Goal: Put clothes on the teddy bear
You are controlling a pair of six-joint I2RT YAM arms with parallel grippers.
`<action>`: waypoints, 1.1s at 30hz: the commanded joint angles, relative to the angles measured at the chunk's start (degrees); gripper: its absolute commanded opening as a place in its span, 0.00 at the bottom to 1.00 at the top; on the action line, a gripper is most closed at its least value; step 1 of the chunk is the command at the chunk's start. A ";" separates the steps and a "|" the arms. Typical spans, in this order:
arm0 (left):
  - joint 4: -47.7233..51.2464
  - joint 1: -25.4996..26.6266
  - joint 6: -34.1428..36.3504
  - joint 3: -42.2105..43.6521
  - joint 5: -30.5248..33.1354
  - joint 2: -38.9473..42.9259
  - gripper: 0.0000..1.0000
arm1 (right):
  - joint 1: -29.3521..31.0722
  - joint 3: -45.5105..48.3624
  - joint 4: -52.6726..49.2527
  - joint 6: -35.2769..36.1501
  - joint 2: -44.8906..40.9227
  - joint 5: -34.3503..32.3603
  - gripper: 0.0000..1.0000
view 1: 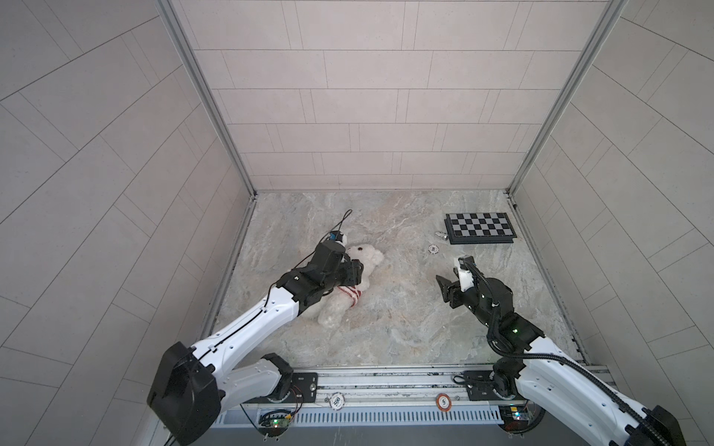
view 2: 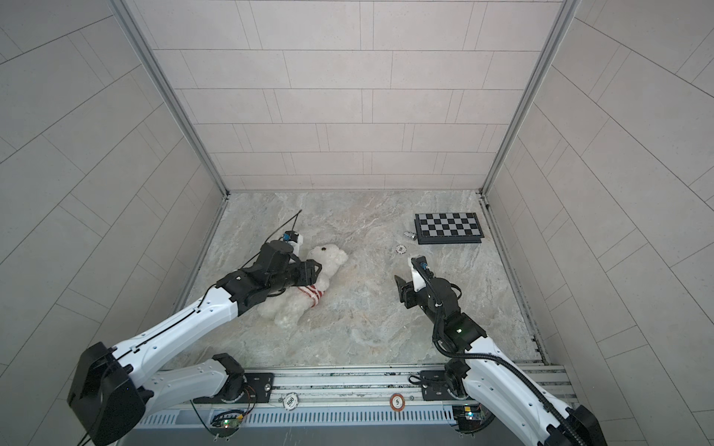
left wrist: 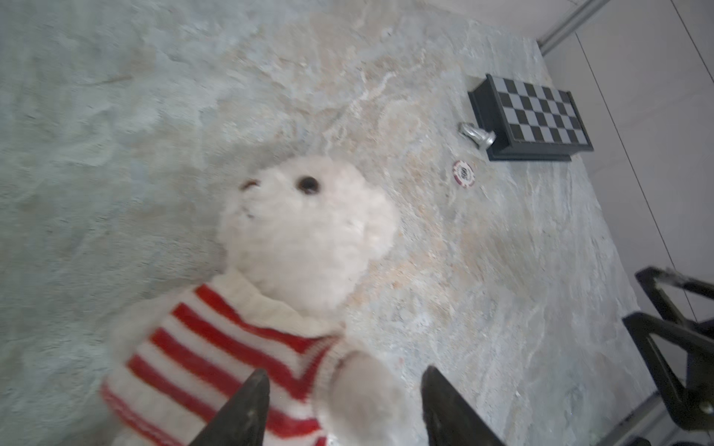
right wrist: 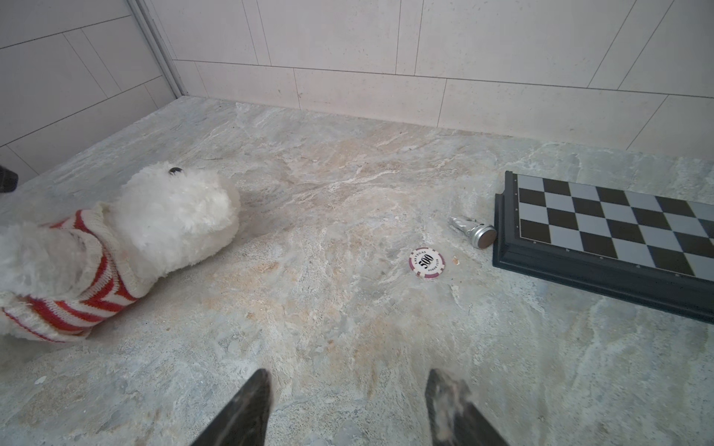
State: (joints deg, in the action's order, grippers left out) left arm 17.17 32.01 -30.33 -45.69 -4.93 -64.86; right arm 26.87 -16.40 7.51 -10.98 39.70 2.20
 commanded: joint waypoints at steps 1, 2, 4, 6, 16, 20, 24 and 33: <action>1.25 -2.75 2.87 2.11 -2.25 1.10 0.70 | -0.34 -0.88 1.40 -0.62 0.80 0.74 0.66; 0.99 -3.80 2.82 2.44 -2.72 0.77 0.71 | -0.35 -1.06 1.52 -0.62 1.11 0.83 0.66; -0.32 -6.44 2.55 3.50 -4.60 -0.29 0.71 | -0.39 -1.39 1.40 -0.62 1.43 1.14 0.67; -1.15 -7.00 2.87 3.85 -6.00 -1.93 0.71 | -0.41 -1.52 1.38 -0.53 1.36 1.23 0.67; -4.73 -4.78 0.68 8.04 -12.32 -4.14 0.67 | -0.47 -1.26 -0.21 -0.10 -0.48 0.88 0.67; -6.96 -0.83 -2.35 8.95 -12.82 -3.74 0.67 | -0.47 -1.43 0.04 0.15 -0.18 0.88 0.67; -11.41 3.30 -7.40 8.93 -13.44 -5.32 0.66 | -0.50 -1.92 -0.04 0.17 0.29 1.08 0.67; -20.75 10.99 -15.50 6.44 -13.71 -11.73 0.66 | -0.72 -1.96 -1.00 0.35 -0.68 0.79 0.67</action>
State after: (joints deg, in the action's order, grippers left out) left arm 0.14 41.63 -42.44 -37.74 -18.00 -74.94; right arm 26.55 -16.60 6.96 -10.96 39.77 3.20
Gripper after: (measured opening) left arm 0.663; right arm 0.667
